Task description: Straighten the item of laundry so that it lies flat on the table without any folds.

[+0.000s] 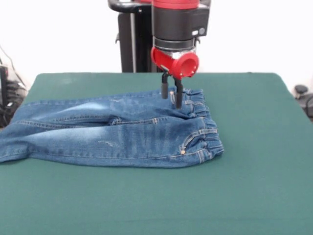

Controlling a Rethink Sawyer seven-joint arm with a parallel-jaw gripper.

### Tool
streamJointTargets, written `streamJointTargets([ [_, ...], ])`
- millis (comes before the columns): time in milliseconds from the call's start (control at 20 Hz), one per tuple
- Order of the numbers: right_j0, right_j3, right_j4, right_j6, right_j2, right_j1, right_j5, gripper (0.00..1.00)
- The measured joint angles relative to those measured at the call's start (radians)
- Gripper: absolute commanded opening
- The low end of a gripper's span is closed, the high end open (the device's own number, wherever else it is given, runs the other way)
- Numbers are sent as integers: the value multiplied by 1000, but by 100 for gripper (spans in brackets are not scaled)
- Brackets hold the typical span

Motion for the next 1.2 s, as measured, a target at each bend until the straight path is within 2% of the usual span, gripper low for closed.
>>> streamJointTargets([
  [450,-57,-2,-37,0,4,-27,0,100],
  [1200,8,-27,-35,0,4,9,0,100],
])
